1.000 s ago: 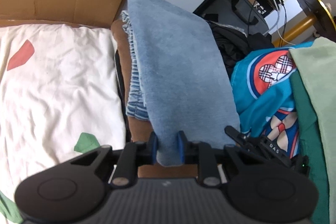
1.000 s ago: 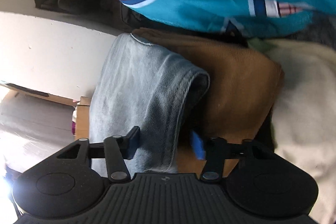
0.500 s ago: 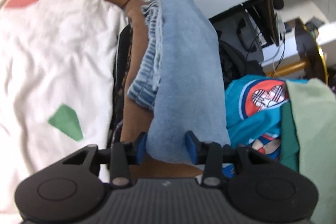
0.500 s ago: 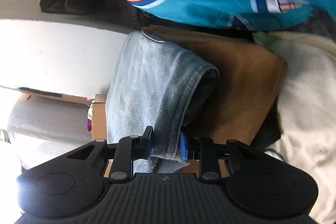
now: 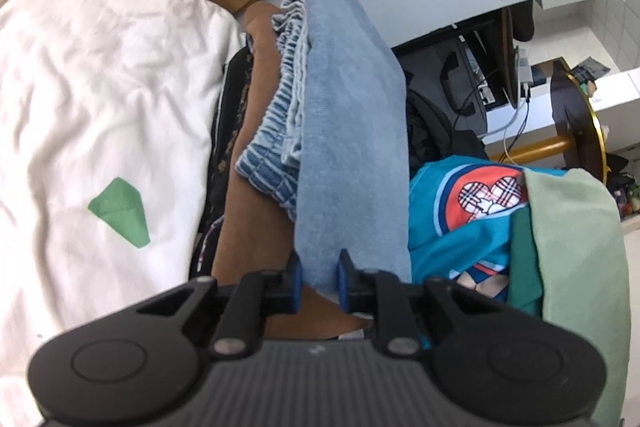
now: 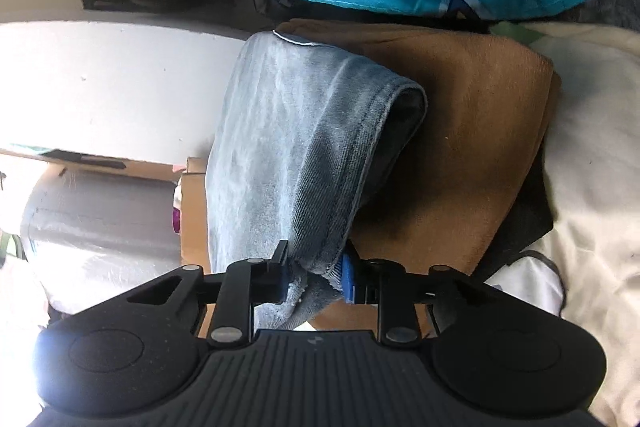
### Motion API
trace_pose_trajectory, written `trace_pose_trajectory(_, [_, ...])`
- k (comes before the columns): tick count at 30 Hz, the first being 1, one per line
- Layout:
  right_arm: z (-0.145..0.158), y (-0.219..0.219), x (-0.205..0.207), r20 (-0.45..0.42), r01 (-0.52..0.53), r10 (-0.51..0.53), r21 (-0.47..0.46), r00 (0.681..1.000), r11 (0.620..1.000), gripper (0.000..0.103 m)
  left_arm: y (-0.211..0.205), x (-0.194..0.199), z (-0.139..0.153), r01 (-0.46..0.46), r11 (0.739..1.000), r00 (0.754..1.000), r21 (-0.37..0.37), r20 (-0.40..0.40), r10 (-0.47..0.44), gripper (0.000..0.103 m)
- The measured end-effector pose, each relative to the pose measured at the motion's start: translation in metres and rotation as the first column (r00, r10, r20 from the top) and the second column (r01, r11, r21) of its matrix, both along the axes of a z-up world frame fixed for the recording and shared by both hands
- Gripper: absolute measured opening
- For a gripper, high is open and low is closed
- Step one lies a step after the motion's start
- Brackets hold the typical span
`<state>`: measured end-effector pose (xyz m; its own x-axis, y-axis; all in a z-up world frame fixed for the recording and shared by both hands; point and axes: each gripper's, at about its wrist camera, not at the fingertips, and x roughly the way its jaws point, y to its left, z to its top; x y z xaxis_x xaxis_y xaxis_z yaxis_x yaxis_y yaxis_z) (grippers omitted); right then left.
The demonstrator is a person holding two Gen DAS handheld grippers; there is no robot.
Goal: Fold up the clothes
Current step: 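Press the jeans flat on the pile and open both tools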
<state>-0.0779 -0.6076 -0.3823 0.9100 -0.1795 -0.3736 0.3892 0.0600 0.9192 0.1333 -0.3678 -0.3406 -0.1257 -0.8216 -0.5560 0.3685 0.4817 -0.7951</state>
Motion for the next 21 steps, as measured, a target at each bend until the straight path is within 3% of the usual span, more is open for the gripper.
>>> trace_pose_trajectory(9, [0.016,0.007,-0.009,-0.119,-0.045,0.034,-0.091,0.992,0.995,0.024,0.005,-0.001,0.002,0.002,0.999,1.0,0.04,0.015,-0.002,0.018])
trace_pose_trajectory(16, [0.033,0.013,-0.014,-0.176,-0.069,0.047,-0.127,0.983,0.989,0.027,0.01,-0.004,0.022,0.017,0.991,0.997,0.132,0.071,-0.027,0.021])
trace_pose_trajectory(17, [0.037,0.015,-0.013,-0.194,-0.076,0.049,-0.134,0.98,0.988,0.031,0.011,-0.005,0.026,0.017,0.989,0.996,0.147,0.079,-0.029,0.021])
trace_pose_trajectory(20, [0.052,0.017,-0.006,-0.281,-0.11,0.063,-0.157,0.958,0.981,0.034,0.014,-0.005,0.042,0.011,0.982,0.994,0.191,0.105,-0.031,0.039])
trace_pose_trajectory(21, [0.058,0.018,-0.004,-0.305,-0.12,0.066,-0.163,0.95,0.979,0.04,0.015,-0.006,0.048,0.012,0.978,0.992,0.207,0.12,-0.038,0.05])
